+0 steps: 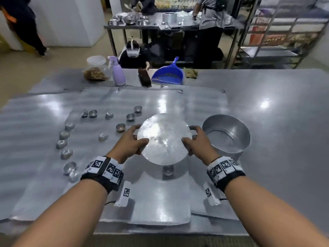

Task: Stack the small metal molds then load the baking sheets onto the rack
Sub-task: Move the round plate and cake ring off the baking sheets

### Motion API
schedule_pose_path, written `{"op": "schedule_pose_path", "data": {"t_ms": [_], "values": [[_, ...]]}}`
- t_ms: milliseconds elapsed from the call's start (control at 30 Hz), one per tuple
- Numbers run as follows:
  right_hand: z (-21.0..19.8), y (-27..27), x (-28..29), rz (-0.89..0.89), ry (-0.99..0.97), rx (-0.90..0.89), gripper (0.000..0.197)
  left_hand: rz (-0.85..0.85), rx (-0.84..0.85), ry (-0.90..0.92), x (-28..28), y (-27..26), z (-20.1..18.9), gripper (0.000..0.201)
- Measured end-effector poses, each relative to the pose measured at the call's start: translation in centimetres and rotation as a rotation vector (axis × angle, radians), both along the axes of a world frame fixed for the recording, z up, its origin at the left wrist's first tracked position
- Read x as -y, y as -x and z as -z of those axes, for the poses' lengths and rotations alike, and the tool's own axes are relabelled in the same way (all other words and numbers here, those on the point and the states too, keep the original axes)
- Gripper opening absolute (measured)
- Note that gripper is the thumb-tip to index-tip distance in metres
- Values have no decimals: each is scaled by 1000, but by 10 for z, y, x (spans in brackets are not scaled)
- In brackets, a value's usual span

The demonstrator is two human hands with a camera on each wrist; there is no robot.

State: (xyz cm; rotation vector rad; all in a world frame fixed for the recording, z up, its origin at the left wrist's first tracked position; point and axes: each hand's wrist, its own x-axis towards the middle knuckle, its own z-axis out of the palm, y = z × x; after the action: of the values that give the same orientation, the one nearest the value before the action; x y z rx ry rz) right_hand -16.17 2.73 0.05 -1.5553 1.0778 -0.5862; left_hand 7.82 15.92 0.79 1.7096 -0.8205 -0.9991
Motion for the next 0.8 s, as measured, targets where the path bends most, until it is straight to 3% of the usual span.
{"op": "schedule_pose_path", "data": {"t_ms": [200, 400, 667, 800], "values": [[4, 94, 69, 54, 58, -31, 49, 17, 21, 18, 81, 89, -1, 53], [0, 153, 114, 80, 97, -18, 43, 3, 48, 51, 129, 152, -7, 48], [25, 179, 156, 214, 266, -205, 39, 4, 74, 74, 175, 176, -10, 53], [39, 182, 170, 192, 161, -271, 50, 55, 87, 47, 194, 171, -3, 48]]}}
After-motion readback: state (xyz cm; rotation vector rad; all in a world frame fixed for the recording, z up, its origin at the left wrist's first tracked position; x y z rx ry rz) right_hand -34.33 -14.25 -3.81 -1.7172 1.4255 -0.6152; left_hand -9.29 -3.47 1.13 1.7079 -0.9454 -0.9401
